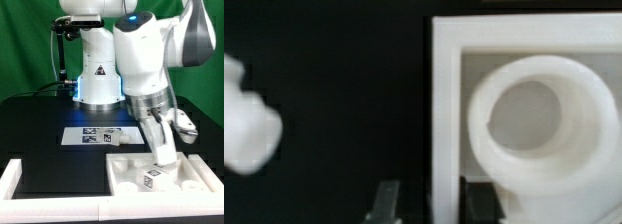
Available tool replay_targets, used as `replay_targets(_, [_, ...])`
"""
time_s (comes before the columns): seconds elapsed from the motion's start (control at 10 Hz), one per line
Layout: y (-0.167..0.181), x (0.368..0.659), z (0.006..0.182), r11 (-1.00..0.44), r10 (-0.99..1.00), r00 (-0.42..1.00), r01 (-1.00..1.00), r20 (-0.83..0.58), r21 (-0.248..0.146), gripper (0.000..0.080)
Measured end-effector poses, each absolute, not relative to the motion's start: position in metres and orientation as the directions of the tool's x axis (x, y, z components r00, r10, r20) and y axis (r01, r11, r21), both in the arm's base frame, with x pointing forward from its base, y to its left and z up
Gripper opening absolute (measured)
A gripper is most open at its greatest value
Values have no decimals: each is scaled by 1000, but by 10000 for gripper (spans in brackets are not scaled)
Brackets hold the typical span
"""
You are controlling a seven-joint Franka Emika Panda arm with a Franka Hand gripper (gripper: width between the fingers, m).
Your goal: Assemble one leg
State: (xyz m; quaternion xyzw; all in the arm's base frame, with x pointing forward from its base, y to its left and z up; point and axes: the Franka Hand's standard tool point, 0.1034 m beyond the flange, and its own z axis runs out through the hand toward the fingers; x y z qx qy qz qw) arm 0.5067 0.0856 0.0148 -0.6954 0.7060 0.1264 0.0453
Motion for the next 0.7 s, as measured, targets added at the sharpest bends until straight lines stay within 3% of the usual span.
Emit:
replay_targets(0.1, [90,507,14,-3,-973,-28,-991,-230,131,66])
replay_targets(0.7, [90,506,14,6,-975,-35,-991,-219,134,69])
